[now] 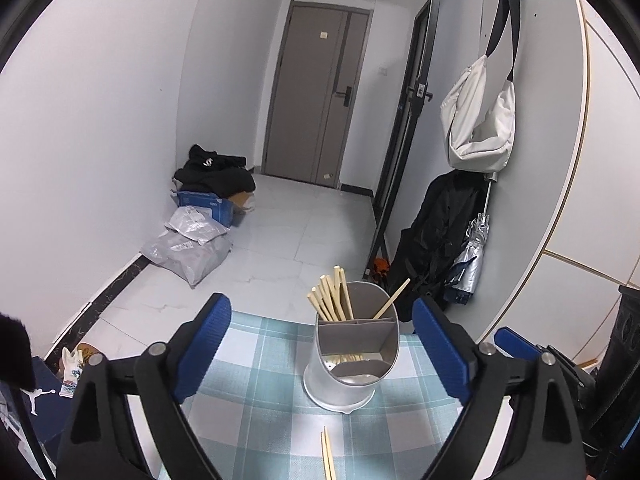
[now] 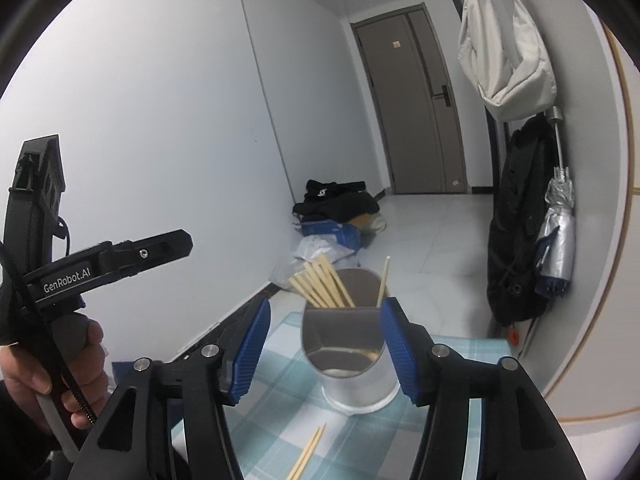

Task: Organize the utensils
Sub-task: 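Open both grippers and pull them back from the holder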

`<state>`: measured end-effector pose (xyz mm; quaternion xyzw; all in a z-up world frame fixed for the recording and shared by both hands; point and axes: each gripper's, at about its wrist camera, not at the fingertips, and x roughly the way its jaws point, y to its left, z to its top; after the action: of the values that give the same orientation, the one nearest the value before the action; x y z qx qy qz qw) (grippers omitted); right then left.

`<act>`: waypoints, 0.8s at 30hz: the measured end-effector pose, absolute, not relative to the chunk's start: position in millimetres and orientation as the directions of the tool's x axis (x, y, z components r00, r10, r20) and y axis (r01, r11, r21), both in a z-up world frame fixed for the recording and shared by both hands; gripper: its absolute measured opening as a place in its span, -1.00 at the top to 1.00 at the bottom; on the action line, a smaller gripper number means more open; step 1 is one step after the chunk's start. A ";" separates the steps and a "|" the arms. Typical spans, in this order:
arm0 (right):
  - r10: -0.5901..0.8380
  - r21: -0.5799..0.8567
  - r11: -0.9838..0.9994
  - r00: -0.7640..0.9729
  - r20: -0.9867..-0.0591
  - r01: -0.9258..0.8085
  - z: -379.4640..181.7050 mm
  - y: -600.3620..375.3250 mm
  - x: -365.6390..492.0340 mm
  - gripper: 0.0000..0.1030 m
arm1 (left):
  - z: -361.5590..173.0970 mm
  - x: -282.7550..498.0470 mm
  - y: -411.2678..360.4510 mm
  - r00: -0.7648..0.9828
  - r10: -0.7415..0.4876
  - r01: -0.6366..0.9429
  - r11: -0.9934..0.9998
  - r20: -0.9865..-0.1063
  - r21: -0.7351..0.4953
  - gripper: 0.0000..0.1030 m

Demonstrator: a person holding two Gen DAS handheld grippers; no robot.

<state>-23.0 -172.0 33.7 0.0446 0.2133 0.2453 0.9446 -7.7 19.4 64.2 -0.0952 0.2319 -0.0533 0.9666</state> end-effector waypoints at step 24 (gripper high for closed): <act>0.396 0.169 0.914 0.722 -0.568 -0.368 -54.9 -158.8 -37.6 -0.40 | -33.6 -11.6 38.9 0.805 -0.087 -0.068 0.969 -0.587 -0.236 -0.91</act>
<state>-37.6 -158.8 -54.9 0.0222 0.3108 0.2058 0.9277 -11.6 38.9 -33.6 -0.1238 0.3122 -0.0051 0.9419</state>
